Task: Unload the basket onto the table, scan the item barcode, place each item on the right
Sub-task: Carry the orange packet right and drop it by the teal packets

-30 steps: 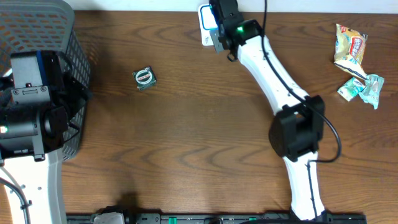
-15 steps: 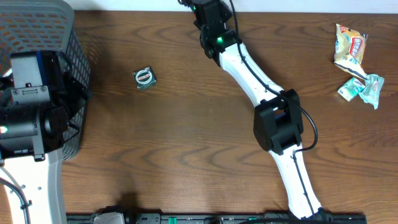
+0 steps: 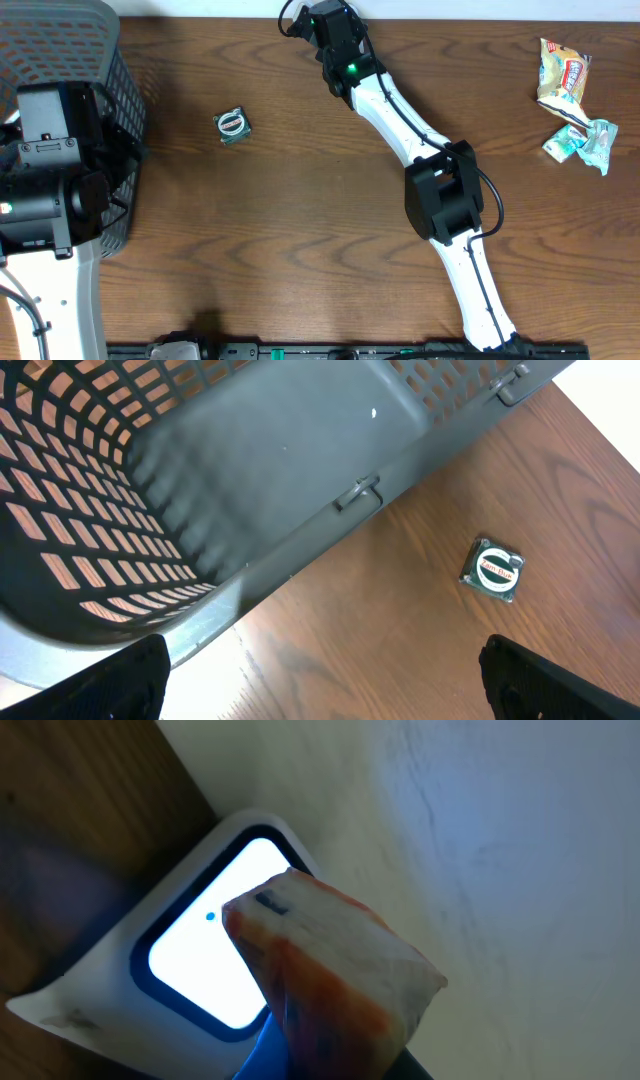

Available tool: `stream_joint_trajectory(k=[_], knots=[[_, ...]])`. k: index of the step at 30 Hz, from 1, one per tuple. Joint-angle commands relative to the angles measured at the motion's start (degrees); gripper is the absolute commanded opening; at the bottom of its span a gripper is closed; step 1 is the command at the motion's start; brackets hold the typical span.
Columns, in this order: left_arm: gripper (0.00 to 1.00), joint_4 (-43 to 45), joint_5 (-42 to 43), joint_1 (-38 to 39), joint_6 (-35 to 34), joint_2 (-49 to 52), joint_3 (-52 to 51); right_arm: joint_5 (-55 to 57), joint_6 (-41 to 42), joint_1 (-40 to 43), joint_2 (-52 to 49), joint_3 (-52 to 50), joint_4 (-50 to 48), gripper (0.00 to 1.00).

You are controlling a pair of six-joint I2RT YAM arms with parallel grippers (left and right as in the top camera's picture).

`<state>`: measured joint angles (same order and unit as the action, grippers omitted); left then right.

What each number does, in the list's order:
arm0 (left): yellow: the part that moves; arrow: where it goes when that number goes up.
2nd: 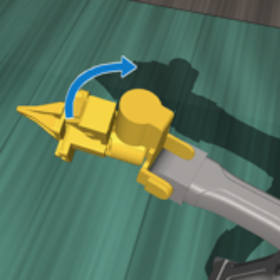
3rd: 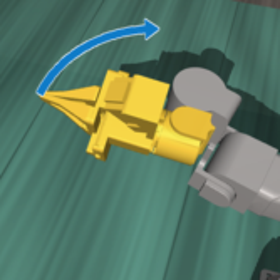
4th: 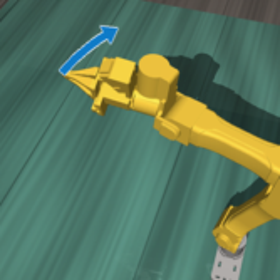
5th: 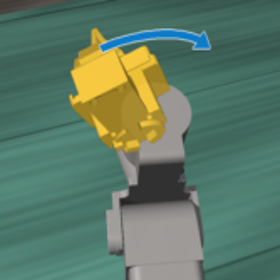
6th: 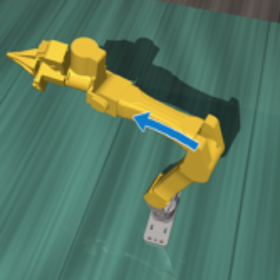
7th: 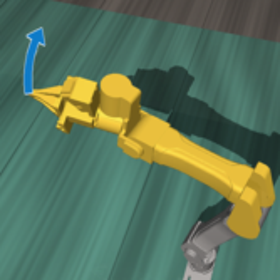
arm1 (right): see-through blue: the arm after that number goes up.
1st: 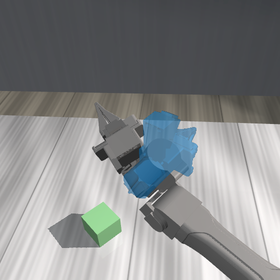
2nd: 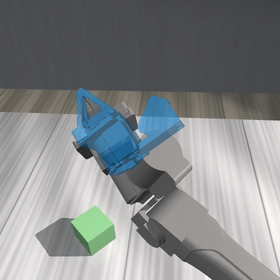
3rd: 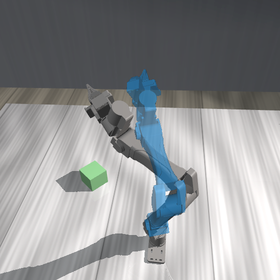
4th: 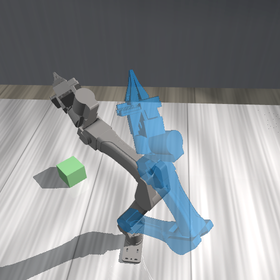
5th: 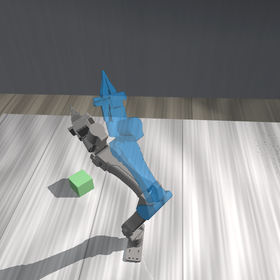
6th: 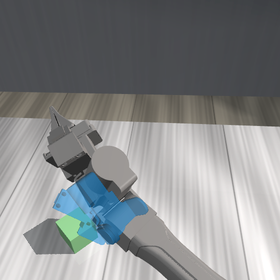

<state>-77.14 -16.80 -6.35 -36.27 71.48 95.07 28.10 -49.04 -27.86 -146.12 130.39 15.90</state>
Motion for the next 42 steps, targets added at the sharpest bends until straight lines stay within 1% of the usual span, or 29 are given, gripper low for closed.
stream_joint_trajectory(k=[1, 2, 5, 11, 12, 14, 15, 17, 21, 23, 24, 25, 26, 29, 30, 32, 36, 39, 40, 41, 42], knots=[[0.98, -0.20, -0.57, -0.28, -0.90, 0.04, -0.31, 2.25, 0.52, 1.07, 1.42, 1.03, 1.25, 0.01], [0.98, -0.20, -0.57, -0.28, -0.90, 0.04, -0.31, 2.56, 1.86, 1.27, 1.92, 1.03, 1.55, 0.01], [0.98, -0.20, -0.57, -0.28, -0.90, 0.04, -0.31, 3.76, 9.22, 2.89, 5.38, 1.03, 4.42, 0.01], [0.98, -0.20, -0.57, -0.28, -0.92, 0.04, -0.31, 7.28, 25.09, 9.33, 11.45, 1.03, 15.32, 0.01], [0.97, -0.20, -0.57, -0.28, -0.90, 0.04, -0.31, 7.58, 30.40, 11.80, 12.35, 1.03, 20.44, 0.01], [0.98, -0.20, -0.57, -0.28, -0.90, 0.04, -0.31, 7.58, 36.52, 15.21, 12.79, 1.03, 26.67, 0.02], [0.98, -0.20, -0.57, -0.28, -0.92, 0.04, -0.31, 7.56, 41.46, 18.32, 12.96, 1.03, 31.89, 0.02], [0.98, -0.20, -0.57, -0.28, -0.92, 0.04, -0.31, 7.43, 47.39, 22.16, 12.96, 1.03, 38.53, 0.02], [0.98, -0.20, -0.57, -0.28, -0.92, 0.04, -0.31, 3.63, 60.98, 29.94, 12.94, 1.03, 49.22, 0.02], [0.98, -0.20, -0.57, -0.28, -0.90, 0.04, -0.31, 0.98, 65.44, 33.00, 12.94, 1.03, 52.96, 0.02], [0.98, -0.20, -0.57, -0.28, -0.90, 0.04, -0.31, -0.87, 67.89, 34.69, 12.92, 1.03, 54.66, 0.02], [0.98, -0.20, -0.57, -0.28, -0.92, 0.04, -0.31, -5.46, 72.72, 37.53, 12.87, 1.03, 58.03, 0.02], [0.98, -0.20, -0.57, -0.28, -0.92, 0.04, -0.31, -8.48, 74.82, 39.01, 12.87, 1.03, 59.87, 0.02], [0.98, -0.20, -0.57, -0.28, -0.90, 0.04, -0.31, -16.87, 76.02, 42.47, 12.74, 1.01, 63.12, 0.02], [0.98, -0.20, -0.57, -0.28, -0.92, 0.04, -0.31, -21.59, 76.00, 44.02, 12.63, 0.85, 63.71, 0.01], [0.98, -0.20, -0.57, -0.28, -0.90, 0.04, -0.31, -24.00, 76.00, 45.29, 12.61, 0.07, 63.65, 0.01], [0.98, -0.20, -0.57, -0.28, -0.90, 0.04, -0.31, -22.03, 76.00, 45.83, 12.61, -2.12, 62.95, 0.01], [0.98, -0.20, -0.57, -0.28, -0.90, 0.04, -0.31, -18.73, 76.00, 45.81, 12.61, -5.90, 59.80, 0.01], [0.98, -0.20, -0.57, -0.28, -0.90, 0.04, -0.31, -16.96, 76.00, 45.83, 12.61, -8.28, 57.48, 0.02], [0.98, -0.20, -0.57, -0.28, -0.90, 0.04, -0.31, -16.39, 76.00, 45.81, 12.61, -9.57, 56.26, 0.06], [0.97, -0.20, -0.57, -0.28, -0.92, 0.04, -0.31, -16.24, 76.02, 45.83, 12.61, -11.69, 54.51, 0.16]])
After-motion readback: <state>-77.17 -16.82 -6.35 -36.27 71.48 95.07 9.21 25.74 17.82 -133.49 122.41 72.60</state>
